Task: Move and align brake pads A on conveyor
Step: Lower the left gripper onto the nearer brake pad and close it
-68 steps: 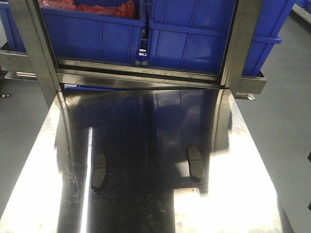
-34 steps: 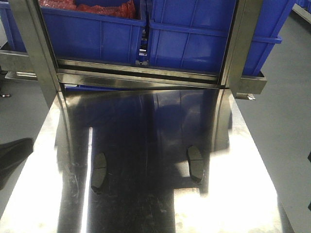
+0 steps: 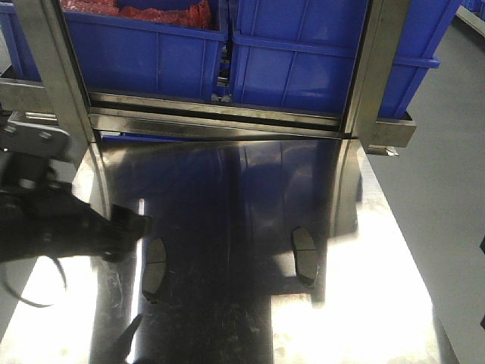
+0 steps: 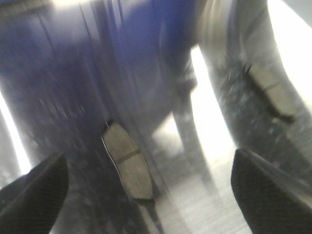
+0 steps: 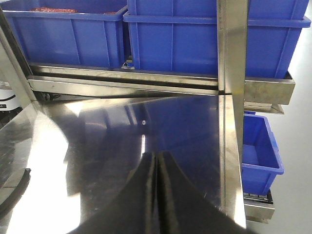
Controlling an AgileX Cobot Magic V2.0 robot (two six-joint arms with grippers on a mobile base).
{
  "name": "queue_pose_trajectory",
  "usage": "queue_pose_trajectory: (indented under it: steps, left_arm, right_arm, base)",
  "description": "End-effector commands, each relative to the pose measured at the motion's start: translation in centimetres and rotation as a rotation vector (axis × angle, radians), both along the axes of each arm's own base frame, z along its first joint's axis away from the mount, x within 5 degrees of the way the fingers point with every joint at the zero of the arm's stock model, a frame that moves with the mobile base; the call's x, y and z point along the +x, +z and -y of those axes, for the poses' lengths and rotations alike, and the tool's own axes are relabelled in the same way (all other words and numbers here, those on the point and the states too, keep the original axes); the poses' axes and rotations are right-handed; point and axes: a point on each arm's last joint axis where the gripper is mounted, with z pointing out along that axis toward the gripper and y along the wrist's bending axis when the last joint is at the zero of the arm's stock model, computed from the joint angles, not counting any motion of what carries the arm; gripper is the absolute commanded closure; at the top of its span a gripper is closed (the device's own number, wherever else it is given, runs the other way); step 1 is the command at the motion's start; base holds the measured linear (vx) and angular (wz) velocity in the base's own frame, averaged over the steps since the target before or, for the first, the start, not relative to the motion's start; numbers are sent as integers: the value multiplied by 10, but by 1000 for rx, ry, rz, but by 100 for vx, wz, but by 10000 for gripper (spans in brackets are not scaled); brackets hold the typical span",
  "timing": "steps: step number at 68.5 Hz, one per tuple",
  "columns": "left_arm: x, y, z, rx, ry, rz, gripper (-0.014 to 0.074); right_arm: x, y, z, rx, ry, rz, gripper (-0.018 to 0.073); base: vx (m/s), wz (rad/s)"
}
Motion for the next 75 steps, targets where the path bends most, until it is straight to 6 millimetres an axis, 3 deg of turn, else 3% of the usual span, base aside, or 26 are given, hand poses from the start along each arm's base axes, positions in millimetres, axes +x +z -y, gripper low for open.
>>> queue_pose_trajectory:
  steps: [1,10,24,53,75]
  left_arm:
    - [12,-2,16,-23,43,26,-4]
    - [21,-23,28,-14,136,-33,1]
    - [36,-55,31,24,270,-106,13]
    - [62,-78,47,54,300,-168,22]
    - [68,-103,51,72,321,-228,22]
  right_arm:
    - [2,15,-1,9,9,96,568]
    - [2,15,-1,9,9,96,568]
    - [2,15,-1,9,9,96,568]
    - [2,15,-1,9,9,96,568]
    - [2,15,-1,9,9,96,568]
  base:
    - [0,0]
    - [0,0]
    - [0,0]
    - [0,0]
    - [0,0]
